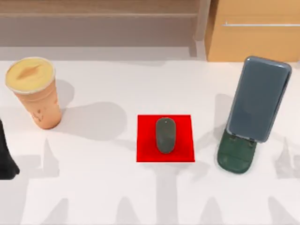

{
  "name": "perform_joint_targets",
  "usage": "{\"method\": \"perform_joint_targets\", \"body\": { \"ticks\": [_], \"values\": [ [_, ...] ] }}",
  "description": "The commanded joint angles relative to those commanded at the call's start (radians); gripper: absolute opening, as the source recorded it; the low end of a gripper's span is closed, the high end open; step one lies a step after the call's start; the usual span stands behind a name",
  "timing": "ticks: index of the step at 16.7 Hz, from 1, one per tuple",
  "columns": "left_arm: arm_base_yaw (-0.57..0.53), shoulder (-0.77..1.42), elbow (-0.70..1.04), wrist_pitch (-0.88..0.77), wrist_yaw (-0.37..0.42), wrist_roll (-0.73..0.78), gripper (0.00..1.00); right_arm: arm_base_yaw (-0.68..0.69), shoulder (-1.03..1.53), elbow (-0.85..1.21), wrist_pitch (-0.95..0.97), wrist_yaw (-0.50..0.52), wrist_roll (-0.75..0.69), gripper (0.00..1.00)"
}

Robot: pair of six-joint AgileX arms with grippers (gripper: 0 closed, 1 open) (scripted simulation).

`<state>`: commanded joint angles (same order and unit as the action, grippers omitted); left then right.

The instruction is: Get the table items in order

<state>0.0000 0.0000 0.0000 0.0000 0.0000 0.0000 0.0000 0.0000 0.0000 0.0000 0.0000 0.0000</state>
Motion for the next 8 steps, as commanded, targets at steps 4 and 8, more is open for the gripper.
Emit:
{"method": "perform_joint_targets", "body": {
  "ticks": [4,8],
  "values": [
    [-0.008,0.052,-0.001,0.056,-0.006,-0.005,1.00,0.000,0.000,0.000,0.000,0.000,0.000,1.00],
    [-0.050,0.262,-0.006,0.225,-0.019,-0.033,1.00,0.000,0.000,0.000,0.000,0.000,0.000,1.00]
  ]
}}
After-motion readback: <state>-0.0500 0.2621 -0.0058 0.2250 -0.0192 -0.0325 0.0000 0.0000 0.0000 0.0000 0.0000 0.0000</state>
